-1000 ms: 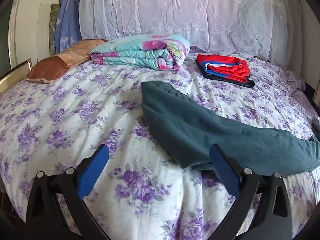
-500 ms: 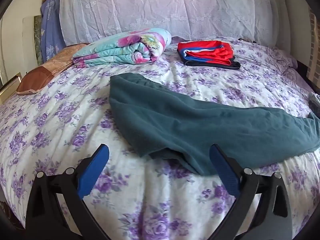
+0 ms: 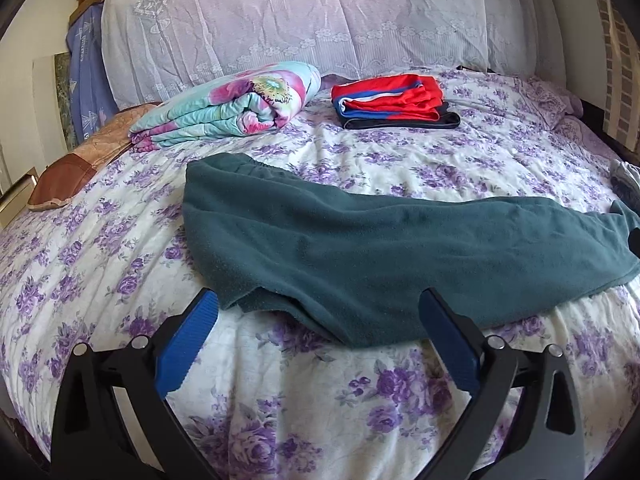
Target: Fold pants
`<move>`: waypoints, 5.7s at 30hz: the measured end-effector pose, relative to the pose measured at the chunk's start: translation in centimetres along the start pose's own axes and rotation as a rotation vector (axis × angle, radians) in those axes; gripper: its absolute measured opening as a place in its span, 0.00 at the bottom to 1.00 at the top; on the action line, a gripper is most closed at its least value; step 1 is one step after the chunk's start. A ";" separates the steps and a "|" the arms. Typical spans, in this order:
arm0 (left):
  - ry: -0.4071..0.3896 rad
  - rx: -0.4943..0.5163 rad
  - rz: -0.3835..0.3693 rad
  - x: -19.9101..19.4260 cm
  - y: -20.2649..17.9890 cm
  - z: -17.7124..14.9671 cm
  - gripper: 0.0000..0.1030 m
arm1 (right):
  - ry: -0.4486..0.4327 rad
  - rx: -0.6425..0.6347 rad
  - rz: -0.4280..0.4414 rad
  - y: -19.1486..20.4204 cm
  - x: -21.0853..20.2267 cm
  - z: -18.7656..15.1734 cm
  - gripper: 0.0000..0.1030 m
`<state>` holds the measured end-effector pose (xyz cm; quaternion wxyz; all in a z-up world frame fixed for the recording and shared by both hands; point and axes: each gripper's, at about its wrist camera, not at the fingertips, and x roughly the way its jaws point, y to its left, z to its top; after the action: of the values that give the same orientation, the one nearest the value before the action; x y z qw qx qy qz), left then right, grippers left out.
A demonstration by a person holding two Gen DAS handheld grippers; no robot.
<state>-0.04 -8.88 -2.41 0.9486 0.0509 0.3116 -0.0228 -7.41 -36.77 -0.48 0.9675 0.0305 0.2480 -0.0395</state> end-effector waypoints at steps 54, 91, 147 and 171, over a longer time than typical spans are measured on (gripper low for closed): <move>0.009 -0.032 -0.023 0.1 0.4 -0.2 0.95 | 0.018 -0.039 -0.024 0.5 0.4 0.1 0.97; 0.275 -0.318 -0.428 4.0 7.5 1.3 0.95 | 0.328 0.377 0.316 -8.3 2.5 -3.1 0.97; 0.298 -0.406 -0.249 1.2 13.9 9.4 0.70 | 0.151 0.369 0.278 -12.9 3.5 1.4 0.09; 0.251 -0.612 -0.399 4.9 16.1 5.7 0.41 | 0.180 0.474 0.233 -14.4 4.0 -0.1 0.55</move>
<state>8.43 6.46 0.57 0.8513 -0.2937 0.4215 -0.1067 -5.29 -51.37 -3.02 0.9054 0.2877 0.3117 0.0180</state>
